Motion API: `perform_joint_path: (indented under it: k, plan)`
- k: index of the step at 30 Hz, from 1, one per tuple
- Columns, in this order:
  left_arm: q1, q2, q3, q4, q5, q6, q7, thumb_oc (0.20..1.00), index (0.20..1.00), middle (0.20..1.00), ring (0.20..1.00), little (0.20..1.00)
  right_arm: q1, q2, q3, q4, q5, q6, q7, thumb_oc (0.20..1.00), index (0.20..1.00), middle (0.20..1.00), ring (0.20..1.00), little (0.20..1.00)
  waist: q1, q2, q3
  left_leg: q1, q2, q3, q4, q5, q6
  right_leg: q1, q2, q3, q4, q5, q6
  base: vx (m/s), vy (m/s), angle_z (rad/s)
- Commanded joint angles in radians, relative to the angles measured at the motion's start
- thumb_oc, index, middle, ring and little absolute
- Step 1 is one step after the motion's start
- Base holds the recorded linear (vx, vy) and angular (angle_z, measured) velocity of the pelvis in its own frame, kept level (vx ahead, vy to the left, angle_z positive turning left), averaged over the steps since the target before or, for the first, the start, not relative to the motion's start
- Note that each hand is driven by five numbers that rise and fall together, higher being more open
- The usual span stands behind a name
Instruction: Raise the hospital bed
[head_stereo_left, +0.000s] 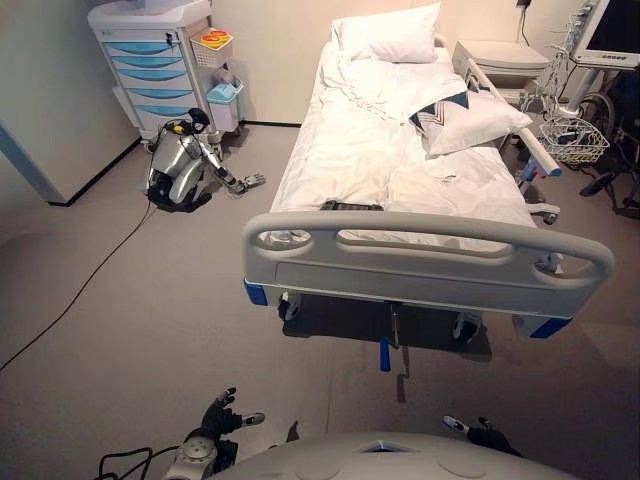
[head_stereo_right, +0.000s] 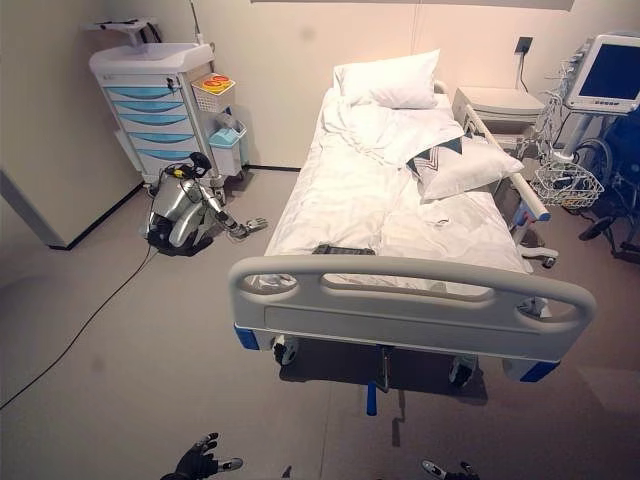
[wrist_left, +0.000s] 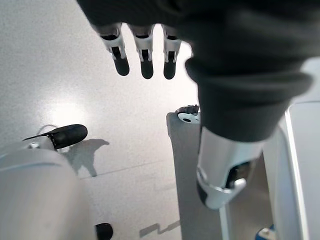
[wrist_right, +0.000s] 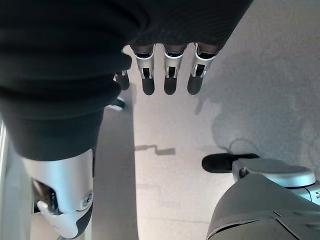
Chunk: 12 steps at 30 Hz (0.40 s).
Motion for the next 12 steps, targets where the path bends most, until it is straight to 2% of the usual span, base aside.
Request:
perform_joint_path:
  k: [1, 12]
  plan:
    - [-0.079, 0.003, -0.002, 0.017, 0.019, -0.021, 0.017, 1.000, 1.000, 1.000, 1.000, 1.000, -0.073, 0.004, 0.013, 0.006, -0.040, -0.004, -0.009, 1.000, 1.000, 1.000, 1.000, 1.000, -0.016, -0.031, 0.041, 0.050, -0.053, 0.013, 0.018, -0.049, 0.032, 0.029, -0.014, -0.004, 0.038, -0.035, 0.084, 0.00, 0.010, -0.03]
    - [-0.074, -0.002, -0.004, 0.014, -0.026, -0.026, -0.004, 1.000, 1.000, 1.000, 1.000, 1.000, -0.093, 0.004, 0.005, 0.002, -0.007, -0.013, -0.004, 1.000, 1.000, 1.000, 1.000, 1.000, -0.009, -0.032, 0.033, 0.053, -0.055, 0.009, 0.029, -0.056, 0.035, 0.042, -0.015, -0.009, 0.031, -0.037, 0.081, 0.00, 0.000, 0.00]
